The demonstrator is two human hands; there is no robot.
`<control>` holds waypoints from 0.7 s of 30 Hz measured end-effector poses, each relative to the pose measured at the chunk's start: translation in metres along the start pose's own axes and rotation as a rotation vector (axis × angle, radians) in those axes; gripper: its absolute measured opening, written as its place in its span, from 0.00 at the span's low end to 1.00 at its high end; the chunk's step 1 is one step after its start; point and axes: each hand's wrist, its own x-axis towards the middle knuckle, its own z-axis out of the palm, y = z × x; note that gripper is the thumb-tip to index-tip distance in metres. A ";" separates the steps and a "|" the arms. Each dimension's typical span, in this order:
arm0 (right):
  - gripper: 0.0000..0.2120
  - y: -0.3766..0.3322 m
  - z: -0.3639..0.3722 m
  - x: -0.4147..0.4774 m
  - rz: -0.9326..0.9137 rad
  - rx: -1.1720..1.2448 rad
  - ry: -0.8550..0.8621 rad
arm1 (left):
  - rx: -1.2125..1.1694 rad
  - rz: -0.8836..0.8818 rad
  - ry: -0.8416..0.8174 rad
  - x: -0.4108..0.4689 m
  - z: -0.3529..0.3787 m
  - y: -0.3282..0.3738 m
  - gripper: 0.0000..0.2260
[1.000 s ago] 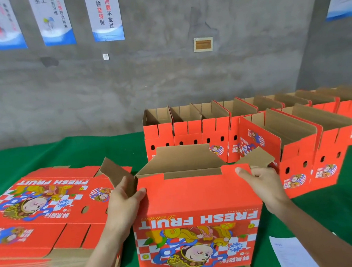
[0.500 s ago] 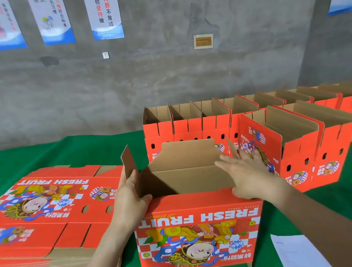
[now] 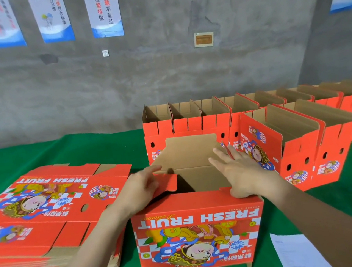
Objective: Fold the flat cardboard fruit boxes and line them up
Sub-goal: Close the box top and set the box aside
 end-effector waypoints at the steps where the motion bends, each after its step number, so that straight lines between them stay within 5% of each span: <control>1: 0.46 0.001 0.001 0.000 -0.005 0.013 0.009 | 0.109 -0.027 -0.039 0.008 0.001 0.002 0.25; 3: 0.46 0.003 0.004 -0.001 -0.021 0.043 0.034 | 0.249 -0.100 -0.133 0.020 0.003 0.005 0.33; 6: 0.45 0.008 0.012 -0.001 -0.085 0.096 0.110 | 0.103 -0.161 -0.267 0.031 0.007 0.002 0.36; 14: 0.45 0.023 0.046 -0.010 -0.375 0.420 0.489 | 0.123 -0.201 -0.259 0.040 0.017 -0.007 0.34; 21: 0.21 0.030 0.058 -0.002 -0.161 0.938 0.611 | 0.119 -0.197 -0.244 0.040 0.020 -0.008 0.35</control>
